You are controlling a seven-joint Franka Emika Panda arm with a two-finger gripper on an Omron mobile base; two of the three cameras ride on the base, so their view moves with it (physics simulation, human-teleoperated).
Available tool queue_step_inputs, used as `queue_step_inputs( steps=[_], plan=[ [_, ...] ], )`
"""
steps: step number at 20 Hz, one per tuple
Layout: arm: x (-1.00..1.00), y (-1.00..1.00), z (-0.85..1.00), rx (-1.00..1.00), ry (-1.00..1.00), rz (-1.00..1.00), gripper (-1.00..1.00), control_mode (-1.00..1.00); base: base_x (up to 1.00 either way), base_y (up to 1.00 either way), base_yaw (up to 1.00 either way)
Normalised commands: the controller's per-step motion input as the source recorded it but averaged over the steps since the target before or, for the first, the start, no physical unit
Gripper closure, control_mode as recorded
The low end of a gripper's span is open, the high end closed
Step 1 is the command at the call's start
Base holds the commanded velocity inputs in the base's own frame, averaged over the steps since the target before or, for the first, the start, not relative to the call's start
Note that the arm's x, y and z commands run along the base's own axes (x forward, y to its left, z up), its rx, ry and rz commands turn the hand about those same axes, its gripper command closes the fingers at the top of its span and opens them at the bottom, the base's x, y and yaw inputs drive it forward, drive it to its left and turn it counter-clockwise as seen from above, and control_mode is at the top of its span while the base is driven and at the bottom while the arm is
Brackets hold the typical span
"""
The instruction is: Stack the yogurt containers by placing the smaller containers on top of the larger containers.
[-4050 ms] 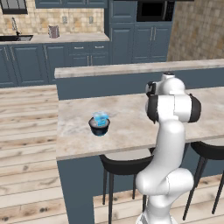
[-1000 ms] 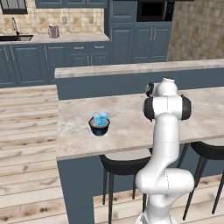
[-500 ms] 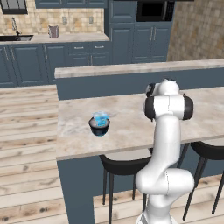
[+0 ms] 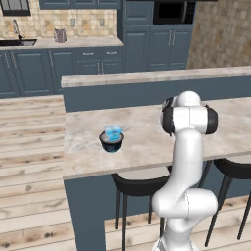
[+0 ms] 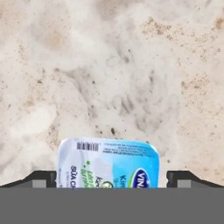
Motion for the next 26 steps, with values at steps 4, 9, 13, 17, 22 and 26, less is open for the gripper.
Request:
queue_step_inputs(
  steps=[4,9,13,17,22,26],
  plan=[
    [0.18,0.0,-0.1,-0.05,0.0,0.0,-1.0,-1.0,0.0,0.0,0.0],
    [0.19,-0.02,-0.03,-0.02,0.0,0.0,-1.0,-1.0,0.0,0.0,0.0],
    [0.11,-0.03,-0.01,0.0,0.0,0.0,-1.0,-1.0,0.0,0.0,0.0],
    [0.06,-0.06,-0.06,0.0,0.0,0.0,-1.0,-1.0,0.0,0.0,0.0],
    [0.01,-0.07,-0.12,0.0,0.0,0.0,-1.0,-1.0,0.0,0.0,0.0],
    [-0.03,-0.02,-0.15,0.0,0.0,0.0,1.0,-1.0,0.0,0.0,0.0]
  ],
)
